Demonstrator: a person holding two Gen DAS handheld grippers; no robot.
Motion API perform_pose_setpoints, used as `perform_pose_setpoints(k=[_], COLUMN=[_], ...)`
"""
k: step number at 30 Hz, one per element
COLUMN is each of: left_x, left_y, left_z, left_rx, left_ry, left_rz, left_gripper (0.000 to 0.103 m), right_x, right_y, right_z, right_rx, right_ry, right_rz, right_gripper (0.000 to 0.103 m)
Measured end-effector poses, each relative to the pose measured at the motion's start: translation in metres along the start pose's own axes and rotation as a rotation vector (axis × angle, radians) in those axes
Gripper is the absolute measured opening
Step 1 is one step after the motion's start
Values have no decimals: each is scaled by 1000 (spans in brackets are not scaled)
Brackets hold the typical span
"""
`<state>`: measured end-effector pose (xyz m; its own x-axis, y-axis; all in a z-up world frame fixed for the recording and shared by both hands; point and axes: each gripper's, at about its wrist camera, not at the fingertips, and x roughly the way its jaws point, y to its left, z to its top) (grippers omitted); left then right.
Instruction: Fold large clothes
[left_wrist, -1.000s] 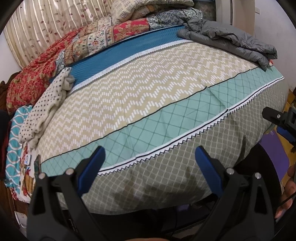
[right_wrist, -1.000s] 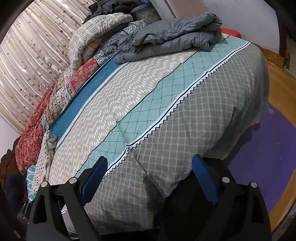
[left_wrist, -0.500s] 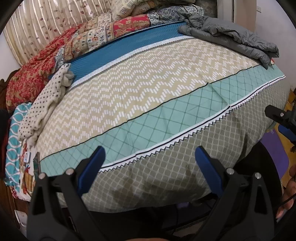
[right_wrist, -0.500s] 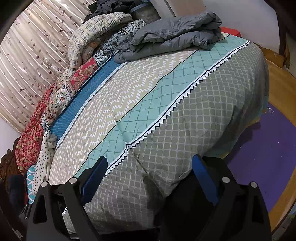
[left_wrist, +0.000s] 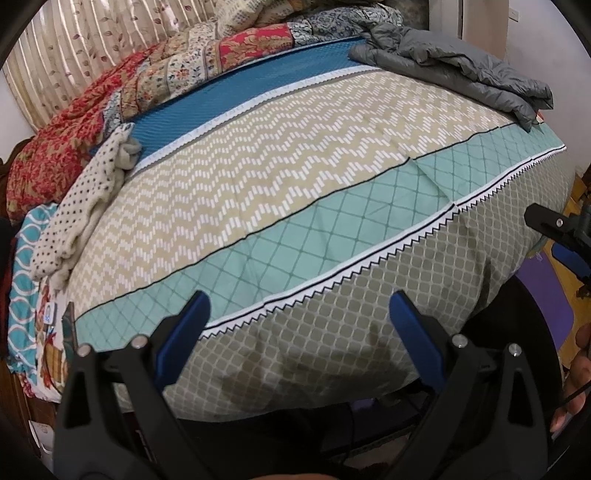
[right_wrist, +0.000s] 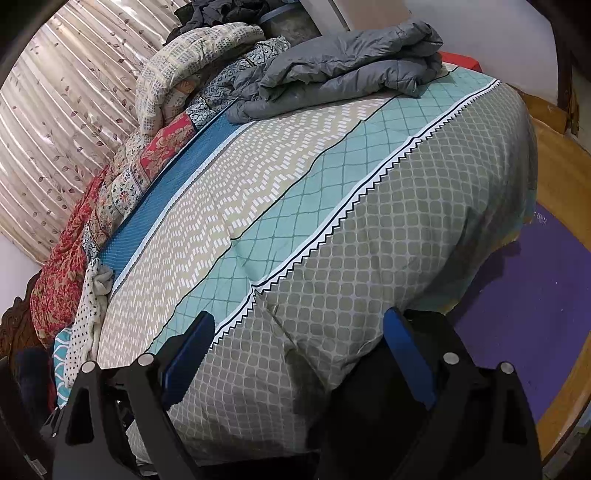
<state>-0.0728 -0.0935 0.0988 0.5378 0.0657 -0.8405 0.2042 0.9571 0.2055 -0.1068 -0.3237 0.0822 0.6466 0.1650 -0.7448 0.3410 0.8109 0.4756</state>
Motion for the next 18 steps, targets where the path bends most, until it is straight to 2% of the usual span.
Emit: perform_pose_setpoints(k=[18], left_x=[3], left_y=[-4], left_z=[-1], left_rx=[19], left_ry=[18], left_rz=[-26], left_gripper=[94], right_x=[0], right_y=[0], right_z=[2], right_rx=[1], right_ry=[3], right_rz=[0], right_gripper=[35])
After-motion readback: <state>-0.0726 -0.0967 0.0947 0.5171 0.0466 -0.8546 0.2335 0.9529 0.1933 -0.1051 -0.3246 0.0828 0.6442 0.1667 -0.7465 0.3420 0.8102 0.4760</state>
